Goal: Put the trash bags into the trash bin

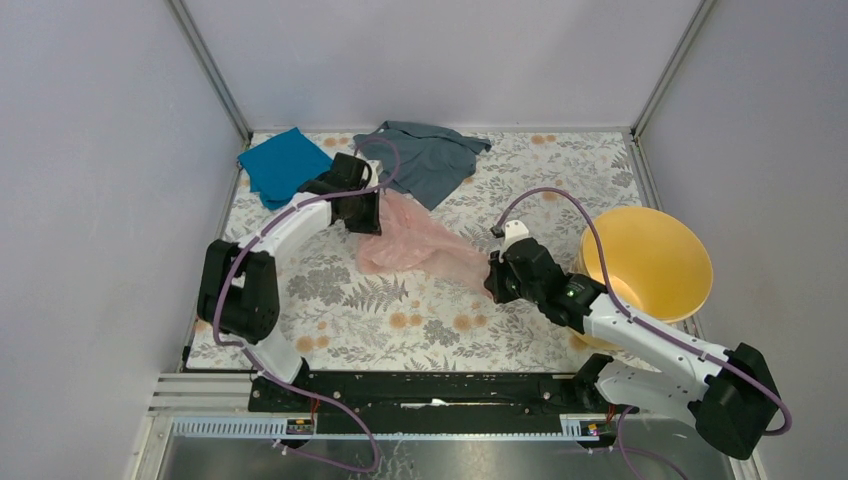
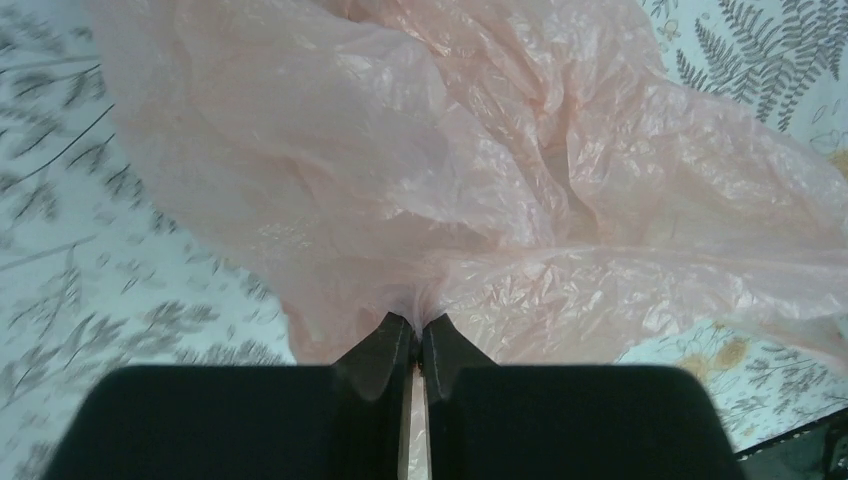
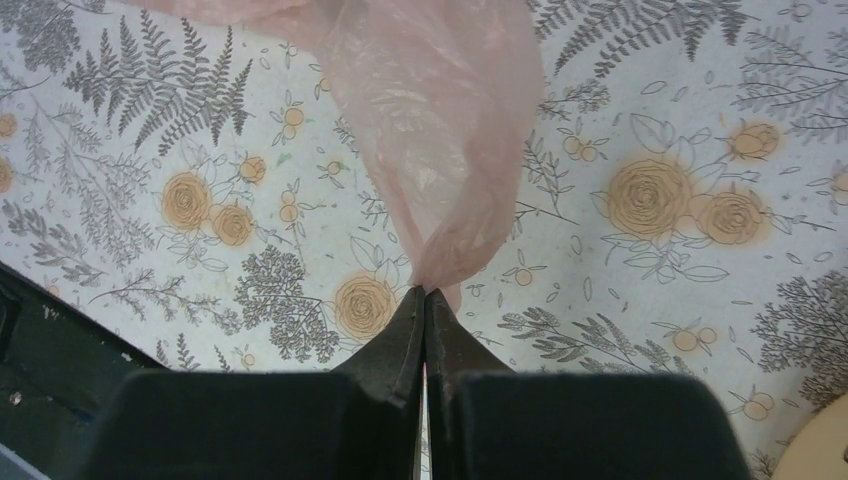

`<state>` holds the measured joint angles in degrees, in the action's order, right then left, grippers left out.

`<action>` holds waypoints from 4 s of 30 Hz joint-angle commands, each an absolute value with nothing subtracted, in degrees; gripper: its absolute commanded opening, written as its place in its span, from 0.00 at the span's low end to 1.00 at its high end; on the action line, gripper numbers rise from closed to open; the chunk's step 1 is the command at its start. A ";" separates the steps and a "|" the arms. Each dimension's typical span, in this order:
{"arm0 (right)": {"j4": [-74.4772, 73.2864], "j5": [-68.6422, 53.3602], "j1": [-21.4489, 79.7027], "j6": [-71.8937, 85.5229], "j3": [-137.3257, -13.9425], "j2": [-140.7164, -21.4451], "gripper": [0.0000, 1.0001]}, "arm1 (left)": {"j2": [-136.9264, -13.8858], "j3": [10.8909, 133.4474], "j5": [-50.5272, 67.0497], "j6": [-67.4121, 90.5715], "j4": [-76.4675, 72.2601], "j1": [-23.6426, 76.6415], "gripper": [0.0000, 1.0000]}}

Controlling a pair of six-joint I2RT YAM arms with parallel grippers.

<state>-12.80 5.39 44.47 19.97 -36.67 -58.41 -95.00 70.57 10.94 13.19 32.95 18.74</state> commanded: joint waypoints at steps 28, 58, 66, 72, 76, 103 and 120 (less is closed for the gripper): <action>-6.06 -8.85 37.51 19.86 -52.33 -64.48 0.00 | -66.82 58.83 -1.41 38.15 31.64 22.93 0.00; -2.46 -14.85 38.40 26.73 -42.19 -57.43 0.00 | -51.92 45.94 7.01 39.29 30.96 22.76 0.00; -19.33 -8.51 38.35 13.99 -79.15 -60.06 0.00 | -56.63 86.12 10.09 28.33 36.77 22.76 0.00; -11.61 -10.80 38.42 15.16 -81.15 -55.33 0.00 | -52.75 92.13 1.27 27.03 32.97 22.76 0.00; -9.26 -9.16 38.32 18.36 -64.66 -55.60 0.00 | -48.65 72.12 -2.77 33.03 33.31 22.76 0.00; -15.78 -9.54 38.32 24.83 -59.93 -59.05 0.06 | -47.60 66.32 -13.81 19.93 21.86 22.76 0.00; -43.68 6.73 38.32 18.65 -75.08 -55.67 1.00 | -48.73 55.45 -14.93 17.91 17.88 22.41 0.00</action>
